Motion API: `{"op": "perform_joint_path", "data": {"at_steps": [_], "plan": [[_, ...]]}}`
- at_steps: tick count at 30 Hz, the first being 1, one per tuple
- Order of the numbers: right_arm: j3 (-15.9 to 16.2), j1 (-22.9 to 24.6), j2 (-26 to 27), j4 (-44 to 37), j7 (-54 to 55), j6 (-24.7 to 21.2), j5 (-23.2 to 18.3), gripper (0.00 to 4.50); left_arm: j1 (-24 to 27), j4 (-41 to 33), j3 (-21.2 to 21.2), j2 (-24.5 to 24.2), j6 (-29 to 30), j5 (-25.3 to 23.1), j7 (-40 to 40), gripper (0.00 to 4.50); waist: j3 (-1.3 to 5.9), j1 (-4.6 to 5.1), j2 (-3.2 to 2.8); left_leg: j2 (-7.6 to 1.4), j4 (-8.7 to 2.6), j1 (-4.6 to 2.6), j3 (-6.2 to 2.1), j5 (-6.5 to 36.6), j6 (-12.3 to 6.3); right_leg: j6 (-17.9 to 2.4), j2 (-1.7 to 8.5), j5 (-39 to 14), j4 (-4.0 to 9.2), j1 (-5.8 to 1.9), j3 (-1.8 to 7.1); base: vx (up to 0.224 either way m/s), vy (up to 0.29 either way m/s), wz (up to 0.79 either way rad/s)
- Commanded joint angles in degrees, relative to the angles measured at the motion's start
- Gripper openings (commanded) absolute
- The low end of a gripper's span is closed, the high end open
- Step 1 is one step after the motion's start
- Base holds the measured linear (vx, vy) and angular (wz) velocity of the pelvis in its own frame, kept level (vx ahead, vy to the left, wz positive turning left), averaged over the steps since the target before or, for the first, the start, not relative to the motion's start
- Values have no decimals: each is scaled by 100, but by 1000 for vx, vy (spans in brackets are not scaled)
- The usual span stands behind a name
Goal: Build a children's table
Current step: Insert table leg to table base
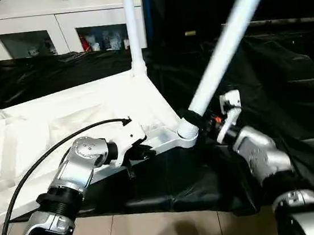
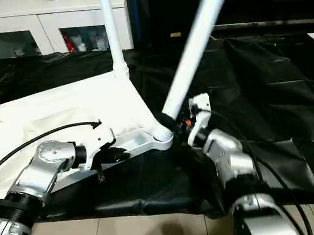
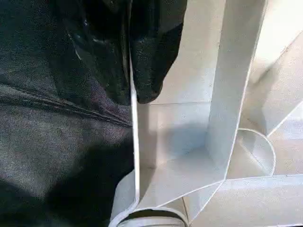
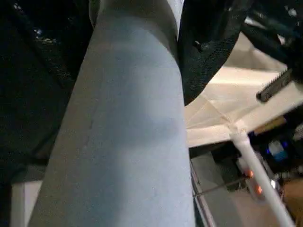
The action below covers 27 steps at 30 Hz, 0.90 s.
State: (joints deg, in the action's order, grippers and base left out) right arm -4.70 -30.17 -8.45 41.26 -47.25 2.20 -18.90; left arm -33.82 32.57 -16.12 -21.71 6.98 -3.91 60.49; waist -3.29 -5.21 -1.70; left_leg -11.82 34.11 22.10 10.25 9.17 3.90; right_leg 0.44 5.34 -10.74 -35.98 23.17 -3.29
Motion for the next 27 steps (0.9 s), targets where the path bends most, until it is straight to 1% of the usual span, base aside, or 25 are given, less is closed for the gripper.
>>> {"op": "perform_joint_path", "data": {"at_steps": [1,3,4,5,6,9,11,12,13,14,16,17,21,22,24,25,27], "plan": [[133,239,-168,43,72,38,365,191,-120,40,158,-20,-238,144,-62,0,399,-3,54,-104,-449,-102,-23,1655,-24,-1197,265,-1616,505,-221,200,0,0,0],[269,267,-216,-110,6,131,527,191,-140,83,141,-28,-277,116,-53,0,395,-6,52,-102,-450,-98,-23,1643,-41,-1194,267,-1622,510,-223,200,0,0,0],[286,265,-223,-123,0,136,546,191,-141,86,138,-31,-282,112,-52,0,390,0,55,-97,-451,-94,-24,1662,-40,-1184,263,-1661,514,-223,198,0,0,0],[374,242,-261,-177,-36,109,625,191,-144,98,124,-42,-307,92,-48,0,381,5,81,-97,-454,-105,-20,1744,-38,-1150,265,-1819,537,-216,201,0,0,0],[374,242,-261,-177,-36,109,625,191,-144,98,124,-42,-307,92,-48,0,383,-1,79,-96,-451,-107,-22,1737,-43,-1139,270,-1854,535,-217,202,0,0,0],[562,68,-344,-238,-330,-202,585,191,-122,73,100,-57,-351,73,-29,0,384,-6,103,-100,-453,-93,-27,1655,-84,-1126,277,-1890,529,-226,203,0,0,0],[599,-37,-387,-286,-482,-490,498,191,-70,-3,71,-74,-379,84,45,0,385,-2,112,-101,-450,-90,-22,1584,-116,-1145,266,-1807,521,-226,200,0,0,0],[603,-56,-394,-281,-502,-515,495,191,-67,-5,69,-74,-386,85,51,0,385,-2,112,-101,-450,-90,-22,1584,-116,-1145,266,-1807,521,-226,200,0,0,0],[624,-160,-429,-247,-607,-665,474,191,-52,-23,63,-74,-412,96,83,0,388,-7,106,-102,-446,-89,-18,1543,-128,-1160,265,-1744,517,-225,202,0,0,0],[635,-225,-451,-212,-688,-797,451,191,-47,-25,56,-75,-433,98,108,0,394,-15,114,-102,-440,-86,-13,1464,-146,-1184,268,-1656,506,-232,202,0,0,0],[667,-288,-480,-153,-773,-825,476,191,-40,-33,43,-79,-470,97,140,0,394,-12,116,-104,-442,-78,-16,1442,-148,-1201,267,-1628,496,-234,196,0,0,0],[705,-349,-511,-82,-845,-845,515,191,-32,-43,31,-83,-500,95,168,0,393,-13,129,-108,-437,-83,-7,1430,-146,-1212,271,-1606,499,-229,197,0,0,0],[935,-586,-636,225,-1107,-844,756,190,-26,-43,18,-94,-558,89,209,0,392,-11,119,-112,-435,-87,-7,1447,-122,-1251,272,-1611,493,-227,191,0,0,0],[998,-618,-659,254,-1161,-825,819,190,-34,-30,15,-97,-571,79,206,0,388,-9,136,-113,-435,-83,-4,1448,-127,-1247,272,-1611,494,-228,193,0,0,0],[1073,-664,-683,285,-1277,-855,885,190,-51,-3,13,-96,-588,63,207,0,386,-16,133,-113,-436,-86,-7,1458,-120,-1213,278,-1670,495,-230,195,0,0,0],[1088,-669,-685,285,-1316,-880,889,190,-48,-5,14,-97,-591,60,209,0,386,-16,147,-111,-435,-78,-6,1426,-126,-1216,277,-1645,491,-234,195,0,0,0],[1242,-684,-728,309,-1476,-884,1007,190,-50,-1,13,-95,-604,49,209,0,388,-24,144,-113,-434,-79,-7,1402,-136,-1220,275,-1620,487,-235,193,0,0,0]]}}
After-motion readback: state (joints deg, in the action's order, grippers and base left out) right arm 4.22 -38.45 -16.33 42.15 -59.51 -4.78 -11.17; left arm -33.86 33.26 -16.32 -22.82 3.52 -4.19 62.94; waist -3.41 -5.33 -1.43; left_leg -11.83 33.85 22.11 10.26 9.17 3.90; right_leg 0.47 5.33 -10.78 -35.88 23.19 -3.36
